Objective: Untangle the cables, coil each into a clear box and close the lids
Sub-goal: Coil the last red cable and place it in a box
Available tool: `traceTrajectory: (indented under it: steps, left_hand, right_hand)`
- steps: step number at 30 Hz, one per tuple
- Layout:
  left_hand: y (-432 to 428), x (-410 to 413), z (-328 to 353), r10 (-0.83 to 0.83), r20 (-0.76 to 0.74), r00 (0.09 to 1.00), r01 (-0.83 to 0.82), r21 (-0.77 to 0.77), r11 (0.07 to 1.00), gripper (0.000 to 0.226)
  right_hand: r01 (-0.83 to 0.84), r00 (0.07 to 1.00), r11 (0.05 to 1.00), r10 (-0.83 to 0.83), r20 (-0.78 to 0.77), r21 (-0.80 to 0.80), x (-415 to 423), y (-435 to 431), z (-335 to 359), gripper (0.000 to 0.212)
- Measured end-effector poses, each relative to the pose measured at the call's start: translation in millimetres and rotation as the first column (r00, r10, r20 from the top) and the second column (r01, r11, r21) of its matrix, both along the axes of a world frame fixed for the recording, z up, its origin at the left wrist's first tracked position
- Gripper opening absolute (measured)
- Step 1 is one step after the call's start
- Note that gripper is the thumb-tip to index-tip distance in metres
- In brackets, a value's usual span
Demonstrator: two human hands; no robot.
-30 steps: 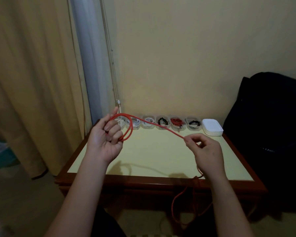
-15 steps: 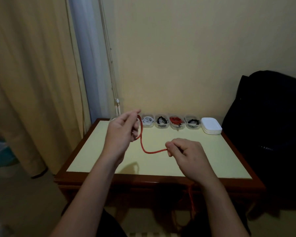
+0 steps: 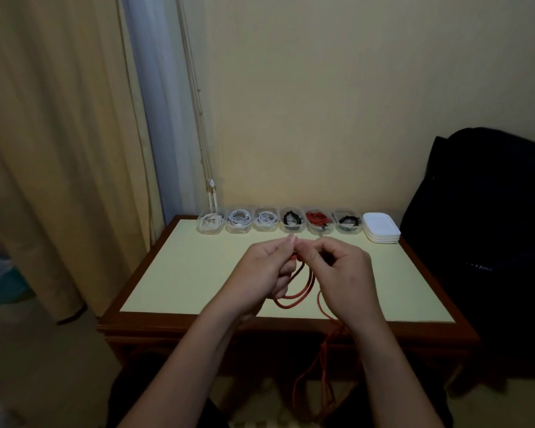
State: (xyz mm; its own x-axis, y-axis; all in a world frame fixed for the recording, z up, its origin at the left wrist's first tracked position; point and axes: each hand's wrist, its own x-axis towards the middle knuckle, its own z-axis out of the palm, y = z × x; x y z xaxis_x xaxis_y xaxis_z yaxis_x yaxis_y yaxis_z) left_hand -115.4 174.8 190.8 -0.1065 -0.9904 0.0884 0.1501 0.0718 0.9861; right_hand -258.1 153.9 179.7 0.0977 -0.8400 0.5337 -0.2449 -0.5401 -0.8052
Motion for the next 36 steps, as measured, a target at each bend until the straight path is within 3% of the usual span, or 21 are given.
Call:
traceTrajectory:
  steps: [5,9,17,22,25,28,33,36]
  left_hand:
    - [-2,0,8,-0.054,-0.328,0.943,0.099,0.123,0.987,0.030]
    - [-6,10,8,-0.071,-0.609,0.790,0.219,0.172,0.960,0.051]
    - [-2,-1,2,-0.124,-0.805,0.580,0.333,0.095,0.938,0.037]
    - [-2,-12,-4,-0.129,-0.891,0.435,0.372,0.047,0.927,0.034]
    - [-1,-17,-8,-0.116,-0.928,0.353,0.380,0.028,0.924,0.033]
    - [-1,-20,-9,-0.050,-0.919,0.392,0.326,0.088,0.941,0.034]
    - [-2,-20,-4,0.110,-0.804,0.584,0.113,0.215,0.970,0.055]
    - [0,-23,-4,0.101,-0.696,0.711,0.009,0.153,0.988,0.036]
  right_hand:
    - [0.148,0.987,0.989,-0.148,0.056,-0.005,7,0,-3,0.024]
    - [0.032,0.999,0.991,-0.037,0.038,0.131,7,4,-2,0.046]
    - [-0.009,0.988,0.975,-0.025,0.150,0.221,16,9,7,0.048]
    - [0.012,0.919,0.955,-0.128,0.374,0.298,31,14,15,0.056]
    - [0.062,0.899,0.951,-0.185,0.397,0.303,36,12,15,0.056]
    - [0.071,0.901,0.944,-0.199,0.385,0.321,38,12,16,0.058]
    - [0.050,0.942,0.931,-0.164,0.292,0.362,37,9,12,0.062]
    - [0.054,0.952,0.932,-0.156,0.262,0.359,35,7,12,0.061]
